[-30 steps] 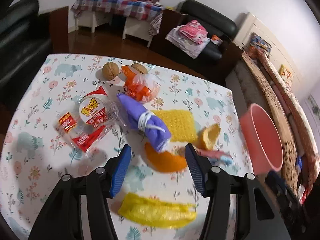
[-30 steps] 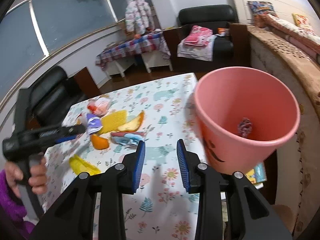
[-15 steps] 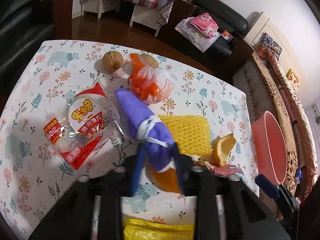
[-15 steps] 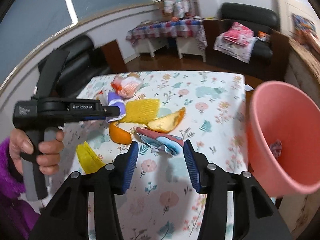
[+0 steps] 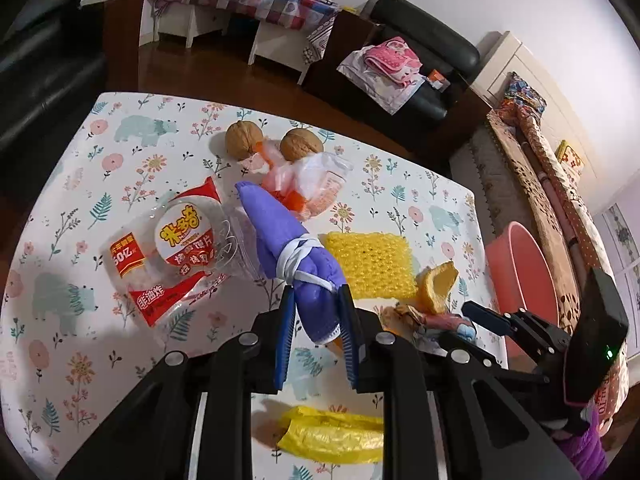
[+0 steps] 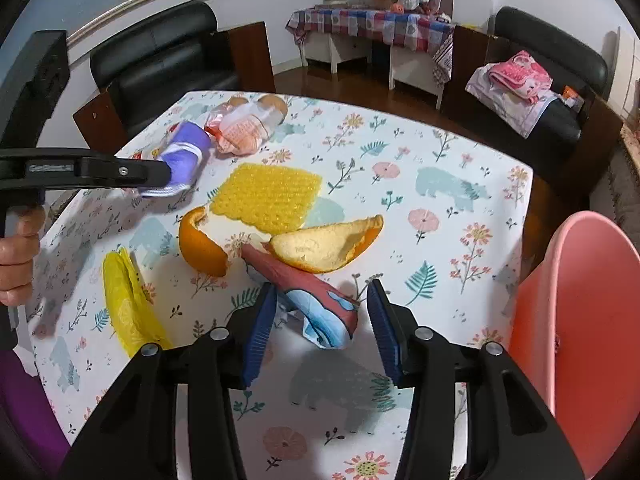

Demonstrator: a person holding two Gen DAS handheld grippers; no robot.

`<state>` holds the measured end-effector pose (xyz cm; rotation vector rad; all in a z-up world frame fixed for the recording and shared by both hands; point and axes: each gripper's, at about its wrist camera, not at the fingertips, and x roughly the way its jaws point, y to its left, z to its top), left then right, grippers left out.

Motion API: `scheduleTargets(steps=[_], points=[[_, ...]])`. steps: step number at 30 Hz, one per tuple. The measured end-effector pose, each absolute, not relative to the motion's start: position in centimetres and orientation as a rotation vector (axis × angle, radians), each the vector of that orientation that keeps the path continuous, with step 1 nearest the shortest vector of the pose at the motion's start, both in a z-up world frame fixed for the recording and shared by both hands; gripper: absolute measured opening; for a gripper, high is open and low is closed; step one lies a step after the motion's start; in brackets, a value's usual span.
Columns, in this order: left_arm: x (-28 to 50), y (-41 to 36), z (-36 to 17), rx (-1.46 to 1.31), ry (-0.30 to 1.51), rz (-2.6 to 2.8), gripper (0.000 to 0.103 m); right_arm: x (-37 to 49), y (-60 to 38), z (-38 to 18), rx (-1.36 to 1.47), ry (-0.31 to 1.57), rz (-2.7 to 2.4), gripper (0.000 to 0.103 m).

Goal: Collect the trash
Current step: 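Grasp the purple mesh bag with the left tool while the right tool grasps the red-and-blue toy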

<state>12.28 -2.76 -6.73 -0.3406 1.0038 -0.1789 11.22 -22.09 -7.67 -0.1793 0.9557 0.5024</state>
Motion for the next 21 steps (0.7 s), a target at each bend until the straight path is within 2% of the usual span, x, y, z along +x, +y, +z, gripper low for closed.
scheduleTargets(steps=[3,6,21], points=[[11.8,-2.5,-6.4,-0.348,0.996,-0.188,0.02,11.0,-22.1,-7.9,-0.162,0.969,0.507,0.031],[11.3,-2.4,-6.0,-0.345,0.988,-0.191,0.021,10.1,-22.0,-7.7,-0.147,0.961,0.499,0.024],[7.5,-3.7,-3.9,-0.273,0.941,-0.245,0.021,4.6,-24.0,-5.8,0.021,0.902,0.387,0.024]])
